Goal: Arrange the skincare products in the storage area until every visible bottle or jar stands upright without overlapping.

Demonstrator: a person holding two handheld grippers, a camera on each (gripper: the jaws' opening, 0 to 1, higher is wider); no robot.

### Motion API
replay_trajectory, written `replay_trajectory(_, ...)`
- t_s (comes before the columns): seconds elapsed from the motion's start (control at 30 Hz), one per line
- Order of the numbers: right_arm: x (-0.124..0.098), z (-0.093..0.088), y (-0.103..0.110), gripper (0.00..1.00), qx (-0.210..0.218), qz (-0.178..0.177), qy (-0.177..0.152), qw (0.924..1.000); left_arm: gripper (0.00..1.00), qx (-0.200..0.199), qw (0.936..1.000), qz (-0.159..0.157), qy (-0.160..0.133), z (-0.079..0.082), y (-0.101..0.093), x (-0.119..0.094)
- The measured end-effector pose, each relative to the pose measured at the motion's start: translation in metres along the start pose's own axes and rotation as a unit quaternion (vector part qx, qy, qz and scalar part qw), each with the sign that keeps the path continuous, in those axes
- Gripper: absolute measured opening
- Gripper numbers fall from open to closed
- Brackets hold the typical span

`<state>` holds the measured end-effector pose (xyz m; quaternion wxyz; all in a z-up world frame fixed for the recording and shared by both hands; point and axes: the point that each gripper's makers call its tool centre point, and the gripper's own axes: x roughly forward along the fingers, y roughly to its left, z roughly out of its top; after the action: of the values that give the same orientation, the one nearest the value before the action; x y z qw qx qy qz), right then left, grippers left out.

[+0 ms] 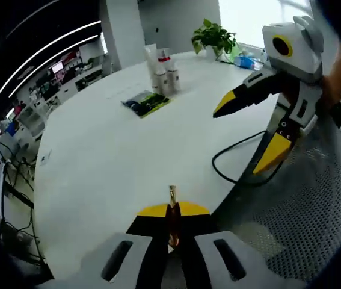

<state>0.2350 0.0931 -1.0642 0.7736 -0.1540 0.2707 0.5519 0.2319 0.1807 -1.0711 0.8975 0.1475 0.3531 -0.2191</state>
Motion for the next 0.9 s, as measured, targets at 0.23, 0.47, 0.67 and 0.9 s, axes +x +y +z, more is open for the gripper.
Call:
replay_trajectory(0.23,-0.002,0.003,-0.002,0.65,0.007,-0.003,-0.008,0.9999,0.0,0.07,0.9933,0.005,-0.091,0.038,-0.007,-0.001)
replay_trajectory(0.47,-0.004,0.007,-0.009,0.64,0.024,-0.017,-0.018,0.9994,0.0,0.113,0.9886,0.023,-0.097,0.035,-0.009,0.0)
replay_trajectory(0.67,-0.004,0.008,-0.004,0.63,0.01,-0.013,-0.017,0.9997,0.0,0.191,0.9676,0.015,-0.165,0.057,-0.024,-0.011)
replay_trajectory(0.9,-0.012,0.017,0.019,0.49,0.059,0.061,-0.022,0.9962,0.0,0.237,0.9574,0.015,-0.165,0.057,-0.029,-0.009)
